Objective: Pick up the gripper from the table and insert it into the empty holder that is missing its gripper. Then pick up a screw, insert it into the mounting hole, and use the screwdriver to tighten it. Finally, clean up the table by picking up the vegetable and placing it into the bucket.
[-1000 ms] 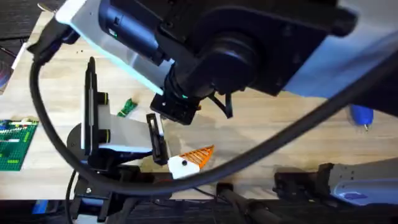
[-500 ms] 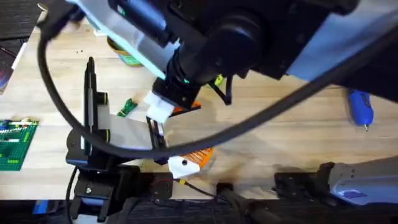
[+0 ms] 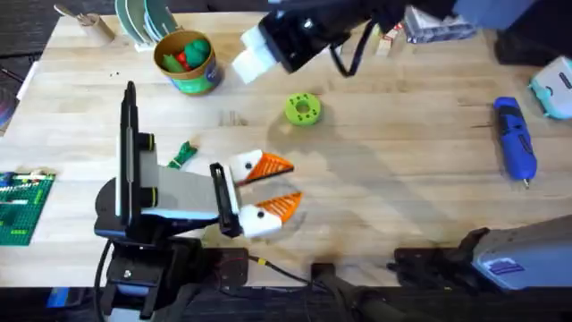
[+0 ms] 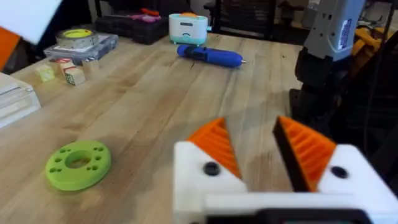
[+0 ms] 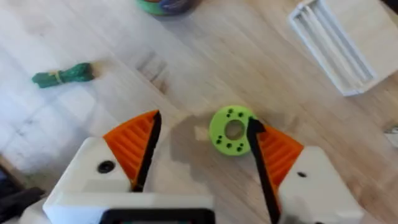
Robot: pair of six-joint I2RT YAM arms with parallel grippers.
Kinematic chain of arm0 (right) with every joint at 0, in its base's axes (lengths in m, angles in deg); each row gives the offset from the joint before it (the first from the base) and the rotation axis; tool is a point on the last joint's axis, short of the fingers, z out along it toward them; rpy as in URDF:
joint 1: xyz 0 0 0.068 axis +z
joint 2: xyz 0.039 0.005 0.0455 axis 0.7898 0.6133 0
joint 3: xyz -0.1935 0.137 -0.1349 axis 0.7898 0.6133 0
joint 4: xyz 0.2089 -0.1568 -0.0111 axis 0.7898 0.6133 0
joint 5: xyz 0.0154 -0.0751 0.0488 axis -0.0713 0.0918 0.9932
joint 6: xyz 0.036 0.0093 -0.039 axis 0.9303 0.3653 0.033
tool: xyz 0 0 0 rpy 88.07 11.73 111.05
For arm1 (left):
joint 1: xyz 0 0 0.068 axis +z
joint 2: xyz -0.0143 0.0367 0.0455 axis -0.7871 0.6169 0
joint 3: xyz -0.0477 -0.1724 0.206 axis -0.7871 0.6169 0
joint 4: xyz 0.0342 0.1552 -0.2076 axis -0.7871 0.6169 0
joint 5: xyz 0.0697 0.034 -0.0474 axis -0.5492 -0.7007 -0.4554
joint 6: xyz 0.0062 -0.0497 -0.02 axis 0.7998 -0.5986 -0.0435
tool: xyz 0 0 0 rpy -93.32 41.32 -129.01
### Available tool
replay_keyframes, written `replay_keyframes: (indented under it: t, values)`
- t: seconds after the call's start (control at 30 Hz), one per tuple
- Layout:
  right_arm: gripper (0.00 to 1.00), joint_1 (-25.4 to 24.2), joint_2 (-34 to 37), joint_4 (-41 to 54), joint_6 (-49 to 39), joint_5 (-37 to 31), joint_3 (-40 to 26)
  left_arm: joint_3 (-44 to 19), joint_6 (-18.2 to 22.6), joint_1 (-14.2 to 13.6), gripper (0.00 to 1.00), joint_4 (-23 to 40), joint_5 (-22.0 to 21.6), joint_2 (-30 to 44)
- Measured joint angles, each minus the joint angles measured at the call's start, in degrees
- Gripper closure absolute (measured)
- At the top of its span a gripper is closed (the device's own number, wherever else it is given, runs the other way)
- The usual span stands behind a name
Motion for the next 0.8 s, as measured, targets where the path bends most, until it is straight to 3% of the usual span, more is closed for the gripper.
replay_keyframes:
  t: [0.07, 0.1, 0.13, 0.57, 0.8]
  values:
    - [0.093, -2.7, -0.1, 0.6, 0.1, -0.5, 0.0, 0.0, 0.0, 0.0, 0.863, 0.0, 0.0, 0.0]
    - [0.093, -4.1, -0.2, 1.2, 0.2, -0.7, 0.0, 0.0, 0.3, 0.0, 0.96, 0.0, 0.0, 0.0]
    - [0.093, -5.6, -0.4, 1.7, 0.2, -0.8, 0.0, 0.0, 0.3, 0.0, 0.989, 0.0, 0.0, 0.0]
    - [0.092, -27.8, -13.5, 14.6, 0.2, -1.1, -0.3, 0.0, 0.3, 0.0, 0.997, 0.0, 0.0, 0.0]
    - [0.091, -40.4, -14.3, 20.3, -0.6, -1.2, -0.5, 0.0, 0.3, 0.0, 0.997, 0.0, 0.0, 0.0]
